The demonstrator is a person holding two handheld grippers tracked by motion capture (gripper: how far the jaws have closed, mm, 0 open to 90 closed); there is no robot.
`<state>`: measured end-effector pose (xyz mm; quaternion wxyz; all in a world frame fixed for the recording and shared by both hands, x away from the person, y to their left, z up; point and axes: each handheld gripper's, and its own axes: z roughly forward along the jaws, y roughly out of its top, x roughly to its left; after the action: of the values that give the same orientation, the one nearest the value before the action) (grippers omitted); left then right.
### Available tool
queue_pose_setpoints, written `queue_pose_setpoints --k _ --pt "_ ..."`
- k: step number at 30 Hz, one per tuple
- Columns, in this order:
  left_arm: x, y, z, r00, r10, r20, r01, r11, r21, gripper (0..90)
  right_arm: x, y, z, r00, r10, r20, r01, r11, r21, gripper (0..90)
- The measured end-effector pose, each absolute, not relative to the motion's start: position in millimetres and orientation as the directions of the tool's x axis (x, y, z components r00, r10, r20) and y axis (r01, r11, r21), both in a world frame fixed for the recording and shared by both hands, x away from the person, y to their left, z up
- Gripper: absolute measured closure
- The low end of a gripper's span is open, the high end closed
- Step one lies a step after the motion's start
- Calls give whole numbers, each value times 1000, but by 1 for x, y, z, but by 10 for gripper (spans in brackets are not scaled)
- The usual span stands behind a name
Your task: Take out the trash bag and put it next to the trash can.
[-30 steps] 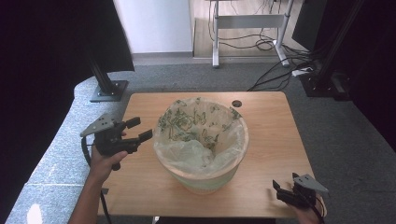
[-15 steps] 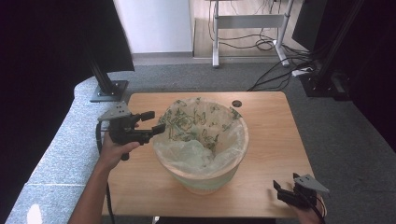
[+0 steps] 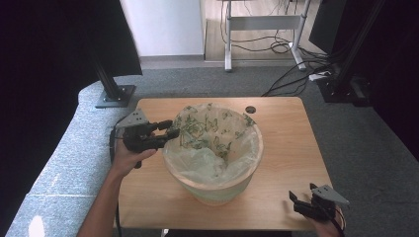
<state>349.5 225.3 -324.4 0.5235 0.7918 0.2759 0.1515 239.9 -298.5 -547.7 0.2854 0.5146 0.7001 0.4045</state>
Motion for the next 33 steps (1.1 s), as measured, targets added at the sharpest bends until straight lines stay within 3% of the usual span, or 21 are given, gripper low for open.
queue_pose_setpoints --k 13,26,33 --pt "352 216 -321 775 631 -38 296 -309 904 891 239 -300 -547 -304 952 17 489 141 861 147" --pt "341 205 -278 799 601 -30 250 -287 925 900 238 -303 -545 -290 957 20 477 126 870 150" --pt "339 203 -278 820 571 -39 236 -275 932 900 236 -304 -529 -340 939 48 393 96 914 153"
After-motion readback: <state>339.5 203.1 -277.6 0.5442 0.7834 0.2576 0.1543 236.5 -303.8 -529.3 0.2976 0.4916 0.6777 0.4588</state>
